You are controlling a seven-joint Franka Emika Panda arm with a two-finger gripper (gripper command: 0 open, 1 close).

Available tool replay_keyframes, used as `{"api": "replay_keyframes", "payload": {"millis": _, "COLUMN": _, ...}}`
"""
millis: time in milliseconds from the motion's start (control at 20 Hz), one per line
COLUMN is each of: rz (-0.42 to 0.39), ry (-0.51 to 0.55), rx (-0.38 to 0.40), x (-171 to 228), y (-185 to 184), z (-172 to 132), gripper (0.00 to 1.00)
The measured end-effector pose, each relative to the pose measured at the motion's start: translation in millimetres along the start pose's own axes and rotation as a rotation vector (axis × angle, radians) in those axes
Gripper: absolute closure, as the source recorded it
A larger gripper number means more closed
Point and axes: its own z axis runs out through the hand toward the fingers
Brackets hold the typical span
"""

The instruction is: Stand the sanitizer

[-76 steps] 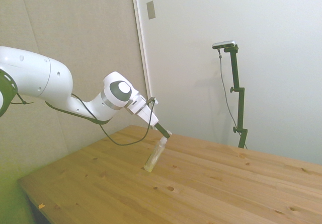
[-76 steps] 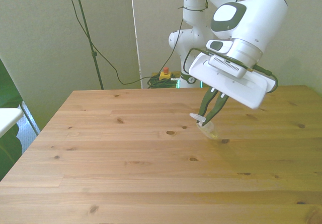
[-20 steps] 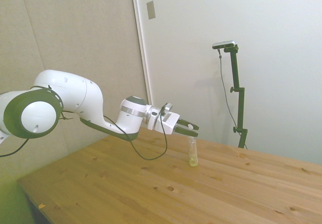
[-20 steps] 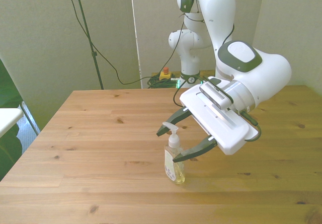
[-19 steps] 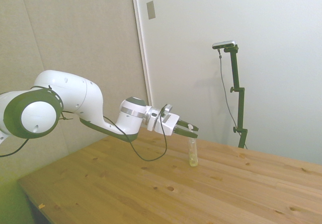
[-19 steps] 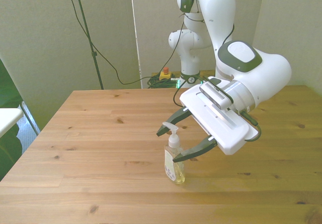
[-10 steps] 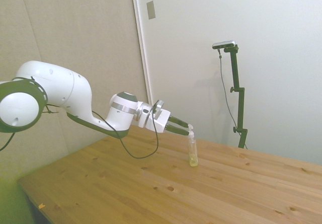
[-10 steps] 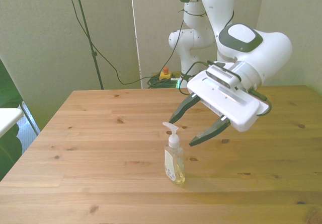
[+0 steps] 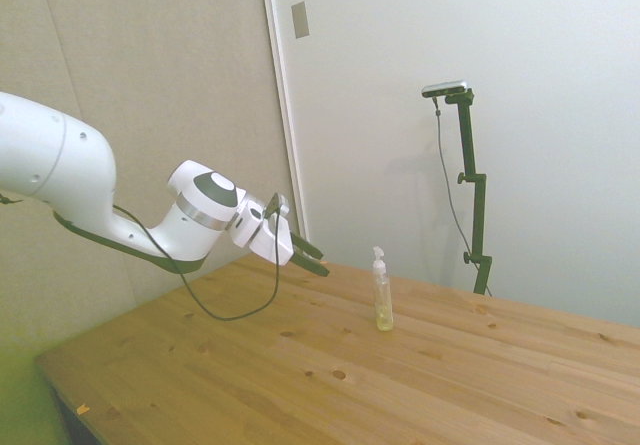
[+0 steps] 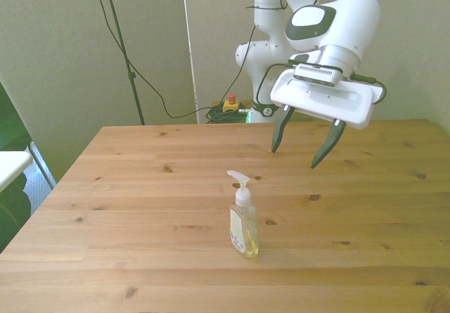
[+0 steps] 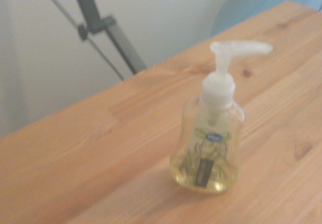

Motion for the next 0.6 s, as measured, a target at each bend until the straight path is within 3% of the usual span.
{"api": "replay_keyframes", "payload": {"millis": 350, "rz": -0.199, "ry": -0.226, "rx": -0.059, "x": 0, "y": 46, "z": -19, "gripper": 0.00}}
{"api": "replay_keyframes", "payload": {"millis": 600, "rz": -0.344, "ry": -0.385, "rx": -0.066, "x": 17, "y": 57, "z": -31, "gripper": 0.00}}
